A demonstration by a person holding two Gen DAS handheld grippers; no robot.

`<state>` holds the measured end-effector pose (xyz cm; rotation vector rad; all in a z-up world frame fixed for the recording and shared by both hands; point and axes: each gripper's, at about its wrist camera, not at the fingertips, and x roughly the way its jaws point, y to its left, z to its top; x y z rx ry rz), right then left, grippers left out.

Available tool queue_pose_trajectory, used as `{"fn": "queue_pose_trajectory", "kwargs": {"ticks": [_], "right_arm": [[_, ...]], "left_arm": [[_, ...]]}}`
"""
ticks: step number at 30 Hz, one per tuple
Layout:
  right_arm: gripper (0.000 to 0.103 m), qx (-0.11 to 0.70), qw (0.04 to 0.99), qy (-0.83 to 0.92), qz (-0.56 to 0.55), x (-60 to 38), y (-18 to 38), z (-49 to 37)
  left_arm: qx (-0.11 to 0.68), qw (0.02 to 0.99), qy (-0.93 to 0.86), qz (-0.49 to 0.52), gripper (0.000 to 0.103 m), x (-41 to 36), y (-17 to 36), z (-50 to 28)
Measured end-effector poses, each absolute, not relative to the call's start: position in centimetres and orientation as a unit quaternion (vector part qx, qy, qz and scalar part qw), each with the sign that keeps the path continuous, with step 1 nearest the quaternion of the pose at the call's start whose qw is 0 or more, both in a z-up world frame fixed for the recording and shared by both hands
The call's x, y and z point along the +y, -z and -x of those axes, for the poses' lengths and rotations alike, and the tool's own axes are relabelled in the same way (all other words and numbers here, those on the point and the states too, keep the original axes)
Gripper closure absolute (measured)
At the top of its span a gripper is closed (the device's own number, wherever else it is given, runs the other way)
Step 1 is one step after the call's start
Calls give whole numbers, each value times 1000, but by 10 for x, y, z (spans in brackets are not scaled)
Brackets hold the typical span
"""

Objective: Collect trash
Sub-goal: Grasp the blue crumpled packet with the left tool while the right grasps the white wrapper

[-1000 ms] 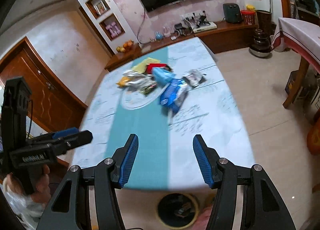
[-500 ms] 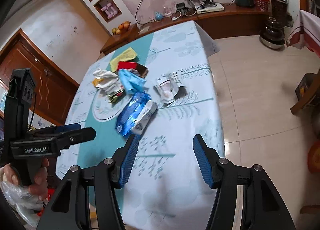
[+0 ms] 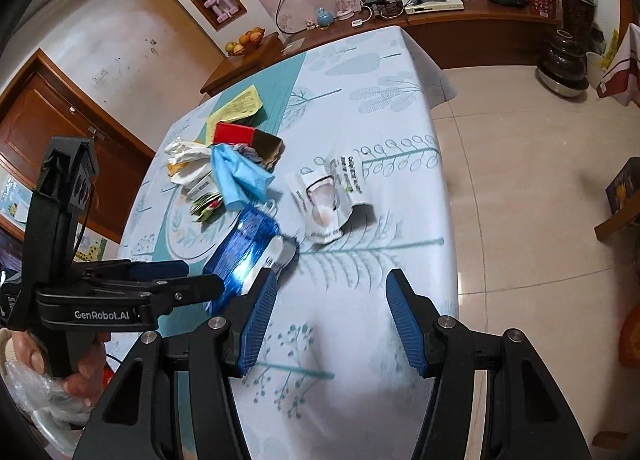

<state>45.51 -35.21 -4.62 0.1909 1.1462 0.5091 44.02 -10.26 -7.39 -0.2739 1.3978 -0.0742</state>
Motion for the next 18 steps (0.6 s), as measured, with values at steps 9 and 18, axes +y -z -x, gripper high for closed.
{"fn": "queue_pose_trajectory", "kwargs": {"ticks": [9,18], "right_arm": [[45,541,804,-239,-66,-333,65,-502],[45,547,802,-239,-23,-307,84,-538]], "left_arm": [[662,737,50,127,33,-114,102,-468],[656,739,74,131,65,-132,100,-473]]}}
